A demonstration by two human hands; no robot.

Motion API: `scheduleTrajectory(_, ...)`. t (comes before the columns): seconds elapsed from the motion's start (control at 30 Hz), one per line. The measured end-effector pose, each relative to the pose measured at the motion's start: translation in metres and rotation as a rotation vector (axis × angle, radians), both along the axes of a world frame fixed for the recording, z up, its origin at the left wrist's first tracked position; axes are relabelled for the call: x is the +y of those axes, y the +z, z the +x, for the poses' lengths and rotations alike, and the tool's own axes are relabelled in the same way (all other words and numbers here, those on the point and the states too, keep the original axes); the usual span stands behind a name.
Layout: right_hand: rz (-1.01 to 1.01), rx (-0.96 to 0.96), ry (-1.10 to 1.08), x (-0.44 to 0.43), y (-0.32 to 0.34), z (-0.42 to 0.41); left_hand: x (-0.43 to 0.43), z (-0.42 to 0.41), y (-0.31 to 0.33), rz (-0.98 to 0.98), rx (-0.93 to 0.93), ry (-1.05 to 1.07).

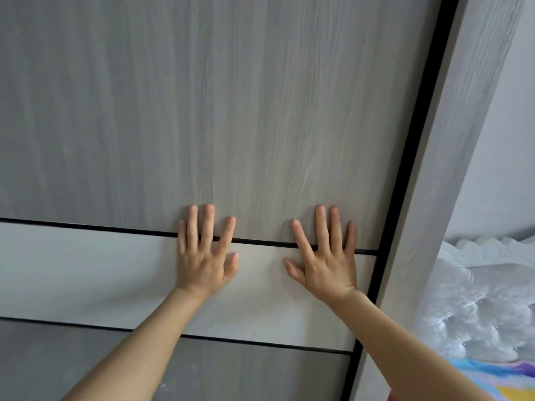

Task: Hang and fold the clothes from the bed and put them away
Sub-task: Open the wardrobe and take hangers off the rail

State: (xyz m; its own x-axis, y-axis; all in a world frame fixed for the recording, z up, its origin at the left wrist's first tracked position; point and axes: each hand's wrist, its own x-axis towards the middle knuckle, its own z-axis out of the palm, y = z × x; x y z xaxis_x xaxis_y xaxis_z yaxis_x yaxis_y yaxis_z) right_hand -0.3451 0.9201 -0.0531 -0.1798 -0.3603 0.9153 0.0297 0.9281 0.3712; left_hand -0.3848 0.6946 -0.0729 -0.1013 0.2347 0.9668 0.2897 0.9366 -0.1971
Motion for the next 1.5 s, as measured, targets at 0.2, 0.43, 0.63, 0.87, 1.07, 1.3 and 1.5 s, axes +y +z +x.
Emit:
scheduleTrajectory(0.2,0.026,0.074,0.016,0.001,-0.001,-0.008,0.001,-0.003,0.002,0.0,0.012,-0.003)
scheduleTrajectory(0.43,0.023,0.095,0.067,-0.01,-0.003,-0.011,-0.012,-0.004,0.0,-0.004,0.0,0.014)
scheduleTrajectory(0.63,-0.009,0.075,0.11,-0.034,0.0,-0.009,-0.033,-0.007,0.001,-0.015,0.0,0.066)
scheduleTrajectory(0.87,0.018,-0.043,0.119,-0.064,0.006,-0.003,-0.073,-0.019,-0.002,-0.022,0.023,0.075)
scheduleTrajectory(1.07,0.272,-0.127,0.192,-0.069,0.024,-0.002,-0.116,-0.029,-0.004,-0.028,0.031,0.098)
scheduleTrajectory(1.3,0.3,-0.162,0.157,-0.128,0.025,-0.008,-0.177,-0.037,-0.004,-0.014,-0.01,0.063)
scheduleTrajectory(1.5,0.402,-0.187,0.064,-0.178,0.032,-0.01,-0.237,-0.043,-0.003,-0.004,-0.039,0.035)
